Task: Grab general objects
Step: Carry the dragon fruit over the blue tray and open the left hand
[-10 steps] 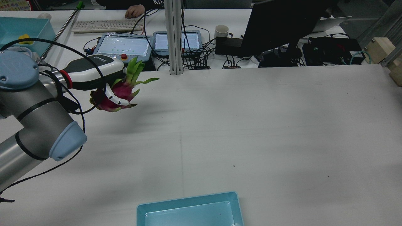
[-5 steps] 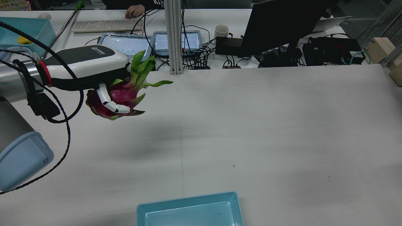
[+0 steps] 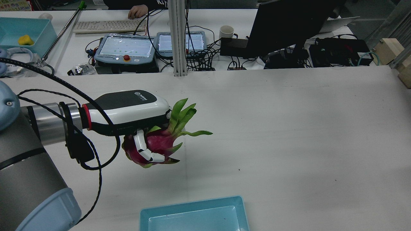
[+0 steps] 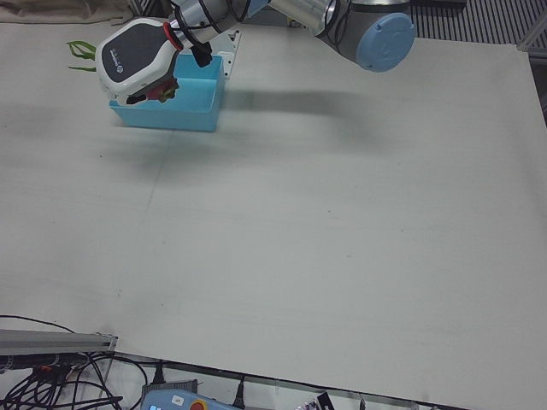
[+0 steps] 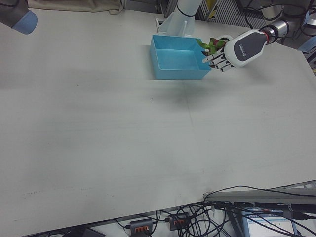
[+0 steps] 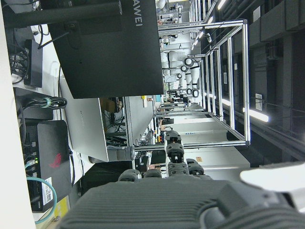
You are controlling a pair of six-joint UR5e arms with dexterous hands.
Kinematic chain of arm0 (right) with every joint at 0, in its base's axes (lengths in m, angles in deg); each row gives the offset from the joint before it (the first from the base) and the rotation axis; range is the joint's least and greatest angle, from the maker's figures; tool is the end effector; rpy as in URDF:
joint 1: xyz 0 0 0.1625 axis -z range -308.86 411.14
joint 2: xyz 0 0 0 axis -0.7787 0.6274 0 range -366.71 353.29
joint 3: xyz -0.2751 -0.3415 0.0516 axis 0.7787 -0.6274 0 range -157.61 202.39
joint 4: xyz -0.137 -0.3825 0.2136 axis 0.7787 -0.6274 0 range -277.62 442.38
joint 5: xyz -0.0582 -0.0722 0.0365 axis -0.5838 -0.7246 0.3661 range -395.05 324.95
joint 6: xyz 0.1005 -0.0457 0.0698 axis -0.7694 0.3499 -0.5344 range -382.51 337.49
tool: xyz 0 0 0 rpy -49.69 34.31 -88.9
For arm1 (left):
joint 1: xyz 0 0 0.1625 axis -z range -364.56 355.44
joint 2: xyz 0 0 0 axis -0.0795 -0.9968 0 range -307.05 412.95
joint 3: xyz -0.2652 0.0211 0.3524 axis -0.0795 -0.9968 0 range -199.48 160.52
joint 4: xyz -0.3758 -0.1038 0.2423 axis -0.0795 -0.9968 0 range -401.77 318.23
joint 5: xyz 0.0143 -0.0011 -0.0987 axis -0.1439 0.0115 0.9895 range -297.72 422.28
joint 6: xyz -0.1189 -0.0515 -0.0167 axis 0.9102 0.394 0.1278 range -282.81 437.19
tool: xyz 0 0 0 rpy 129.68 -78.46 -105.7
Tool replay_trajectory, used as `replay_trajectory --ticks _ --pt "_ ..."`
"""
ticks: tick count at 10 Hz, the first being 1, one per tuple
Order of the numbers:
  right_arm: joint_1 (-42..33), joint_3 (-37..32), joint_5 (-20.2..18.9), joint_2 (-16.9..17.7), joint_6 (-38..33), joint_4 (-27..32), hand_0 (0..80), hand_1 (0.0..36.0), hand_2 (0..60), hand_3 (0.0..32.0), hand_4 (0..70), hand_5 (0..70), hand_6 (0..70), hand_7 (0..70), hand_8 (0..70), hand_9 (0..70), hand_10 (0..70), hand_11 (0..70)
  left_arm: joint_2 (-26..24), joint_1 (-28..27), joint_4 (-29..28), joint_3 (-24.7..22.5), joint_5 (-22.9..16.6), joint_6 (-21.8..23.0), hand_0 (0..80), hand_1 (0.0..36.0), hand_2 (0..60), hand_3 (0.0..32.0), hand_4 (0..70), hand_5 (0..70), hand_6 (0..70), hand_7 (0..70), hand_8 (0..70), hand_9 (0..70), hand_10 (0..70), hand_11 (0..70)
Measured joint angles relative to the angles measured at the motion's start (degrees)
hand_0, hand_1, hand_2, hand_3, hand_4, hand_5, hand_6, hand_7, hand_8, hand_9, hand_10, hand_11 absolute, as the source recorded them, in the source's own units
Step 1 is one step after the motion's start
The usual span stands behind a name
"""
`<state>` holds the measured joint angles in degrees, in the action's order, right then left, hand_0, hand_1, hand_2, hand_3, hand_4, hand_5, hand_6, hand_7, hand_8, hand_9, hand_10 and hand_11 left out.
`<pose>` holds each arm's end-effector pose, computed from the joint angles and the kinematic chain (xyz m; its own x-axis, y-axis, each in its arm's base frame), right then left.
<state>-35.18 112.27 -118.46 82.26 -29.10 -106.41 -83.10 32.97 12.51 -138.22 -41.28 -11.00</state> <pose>0.1119 -0.5703 0.7135 -0.9931 -0.0650 -0.0981 0.1059 -0.1301 -0.9858 0.4029 -0.4391 0.0940 -0.2910 0.1847 -0.9387 0.4090 0.9110 0.0525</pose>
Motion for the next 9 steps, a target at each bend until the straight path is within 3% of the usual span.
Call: replay_trajectory --ticks 6,8,9 --pt "-0.07 0.06 0.00 -0.02 0.00 0.00 0.0 0.0 0.0 0.0 0.0 0.0 0.0 0.0 0.0 0.0 0.0 0.0 -2.73 -9.90 -0.43 -0.08 3.29 2.67 51.3 36.0 60.0 0.0 38.6 19.6 45.9 70.0 39.0 56.6 42.7 61.7" --pt "-0.08 0.09 0.00 -0.02 0.00 0.00 0.0 0.0 0.0 0.0 0.0 0.0 0.0 0.0 0.0 0.0 0.0 0.0 -3.55 -13.14 -0.60 -0.08 5.06 2.93 51.8 35.1 60.0 0.0 37.2 19.1 44.0 70.0 35.6 52.1 38.5 55.9" --pt "-0.08 0.09 0.00 -0.02 0.00 0.00 0.0 0.0 0.0 0.0 0.0 0.0 0.0 0.0 0.0 0.0 0.0 0.0 -3.67 -14.32 -0.67 -0.04 5.62 2.98 53.4 29.6 60.0 0.0 33.4 15.3 36.7 70.0 28.7 42.5 28.5 42.7"
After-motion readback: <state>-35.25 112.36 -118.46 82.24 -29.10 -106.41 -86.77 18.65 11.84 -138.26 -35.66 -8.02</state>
